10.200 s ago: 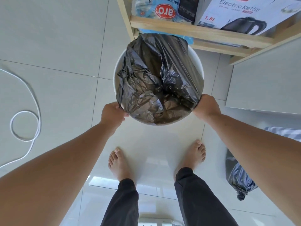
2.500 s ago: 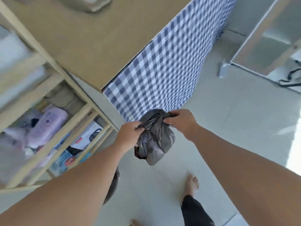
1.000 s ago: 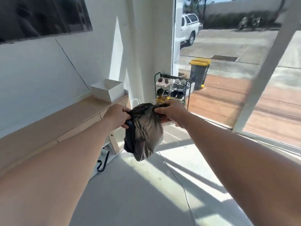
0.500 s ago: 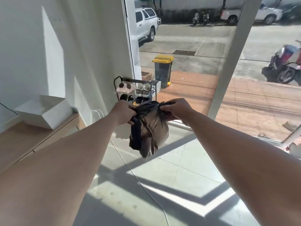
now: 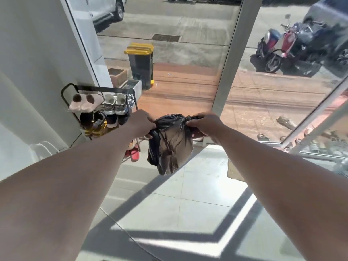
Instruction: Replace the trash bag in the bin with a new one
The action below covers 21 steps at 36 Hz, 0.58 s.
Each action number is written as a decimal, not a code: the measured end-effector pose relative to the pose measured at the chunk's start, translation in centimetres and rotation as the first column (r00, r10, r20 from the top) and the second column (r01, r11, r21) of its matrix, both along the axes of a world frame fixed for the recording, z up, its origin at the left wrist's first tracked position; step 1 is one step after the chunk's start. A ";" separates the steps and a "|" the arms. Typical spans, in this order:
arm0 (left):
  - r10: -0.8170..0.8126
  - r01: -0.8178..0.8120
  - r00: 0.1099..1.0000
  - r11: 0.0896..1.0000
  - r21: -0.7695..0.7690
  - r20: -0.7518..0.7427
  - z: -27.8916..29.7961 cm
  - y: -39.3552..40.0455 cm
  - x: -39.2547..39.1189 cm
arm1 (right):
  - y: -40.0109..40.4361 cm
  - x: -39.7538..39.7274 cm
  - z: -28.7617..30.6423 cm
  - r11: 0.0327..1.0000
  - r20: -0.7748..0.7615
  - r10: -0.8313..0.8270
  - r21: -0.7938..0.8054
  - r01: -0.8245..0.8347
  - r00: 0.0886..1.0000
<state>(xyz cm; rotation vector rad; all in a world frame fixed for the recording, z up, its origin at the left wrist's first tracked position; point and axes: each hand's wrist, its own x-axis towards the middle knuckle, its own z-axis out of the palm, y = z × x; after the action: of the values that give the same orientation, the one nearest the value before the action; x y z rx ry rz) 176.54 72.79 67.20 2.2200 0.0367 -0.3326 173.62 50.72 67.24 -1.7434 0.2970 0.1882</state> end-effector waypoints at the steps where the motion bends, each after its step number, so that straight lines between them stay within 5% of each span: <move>1: -0.006 0.006 1.000 1.000 -0.010 -0.006 -0.5 -0.9 1.9 | -0.6 1.5 -0.5 1.000 -0.010 -0.013 -0.003 0.013 1.000; 13: -0.173 0.179 0.983 0.978 0.104 -0.065 -9.5 -11.1 19.9 | -10.6 17.5 -10.6 0.995 -0.114 -0.093 -0.034 0.090 0.989; 21: -0.048 0.078 0.987 0.977 0.196 -0.150 -22.2 -17.9 30.3 | -17.5 28.3 -21.9 0.996 -0.243 -0.013 -0.089 -0.009 0.970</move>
<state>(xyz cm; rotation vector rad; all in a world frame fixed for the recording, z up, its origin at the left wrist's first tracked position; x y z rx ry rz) 206.86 54.84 44.96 2.3971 0.0819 -0.5464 201.88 33.25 45.34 -1.8106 0.4927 0.3944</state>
